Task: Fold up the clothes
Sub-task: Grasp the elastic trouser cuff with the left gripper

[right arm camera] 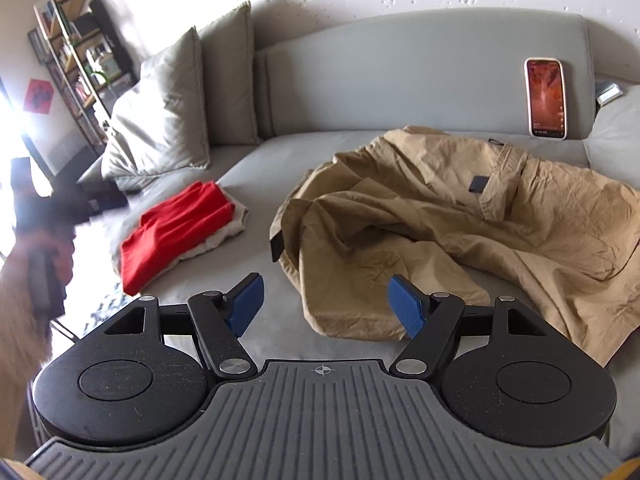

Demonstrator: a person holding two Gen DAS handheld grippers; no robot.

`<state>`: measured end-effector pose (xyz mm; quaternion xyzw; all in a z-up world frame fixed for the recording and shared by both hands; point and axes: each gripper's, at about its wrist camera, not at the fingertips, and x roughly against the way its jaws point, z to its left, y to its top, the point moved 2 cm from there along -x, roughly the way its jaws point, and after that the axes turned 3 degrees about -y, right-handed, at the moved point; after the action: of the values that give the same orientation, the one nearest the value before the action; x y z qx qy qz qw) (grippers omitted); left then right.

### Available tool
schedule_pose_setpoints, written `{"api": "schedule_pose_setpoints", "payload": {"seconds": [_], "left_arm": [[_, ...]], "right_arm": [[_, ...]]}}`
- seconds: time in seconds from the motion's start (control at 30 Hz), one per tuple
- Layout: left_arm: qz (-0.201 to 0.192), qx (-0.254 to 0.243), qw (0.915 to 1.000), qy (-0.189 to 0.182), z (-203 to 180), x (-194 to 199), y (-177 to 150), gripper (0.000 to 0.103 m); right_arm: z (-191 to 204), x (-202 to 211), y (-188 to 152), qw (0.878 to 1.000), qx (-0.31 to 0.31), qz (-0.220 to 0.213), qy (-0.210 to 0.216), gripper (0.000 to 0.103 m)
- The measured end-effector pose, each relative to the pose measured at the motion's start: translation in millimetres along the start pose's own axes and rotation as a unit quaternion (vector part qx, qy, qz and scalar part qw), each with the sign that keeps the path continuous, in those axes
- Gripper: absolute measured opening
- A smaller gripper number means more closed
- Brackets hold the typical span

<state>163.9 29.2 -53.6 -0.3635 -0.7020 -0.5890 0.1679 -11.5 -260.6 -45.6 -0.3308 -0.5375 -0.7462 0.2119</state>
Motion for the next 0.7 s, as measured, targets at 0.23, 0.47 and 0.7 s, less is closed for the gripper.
{"api": "schedule_pose_setpoints", "payload": {"seconds": [0.23,0.47,0.7], "left_arm": [[0.091,-0.089,0.9905,-0.053,-86,-65,-39,0.093],[0.169,-0.157,0.97,-0.076,-153,-134,-69,0.052],[0.166,-0.208,0.9538,-0.14,-152,-36,-102,0.001]], "right_arm": [[-23,-5,-2,0.999,-0.014,0.019,-0.037,0.087],[-71,-50,-28,0.995,-0.045,0.067,-0.057,0.092],[-105,-57,-28,0.991,-0.108,0.029,-0.067,0.088]]}}
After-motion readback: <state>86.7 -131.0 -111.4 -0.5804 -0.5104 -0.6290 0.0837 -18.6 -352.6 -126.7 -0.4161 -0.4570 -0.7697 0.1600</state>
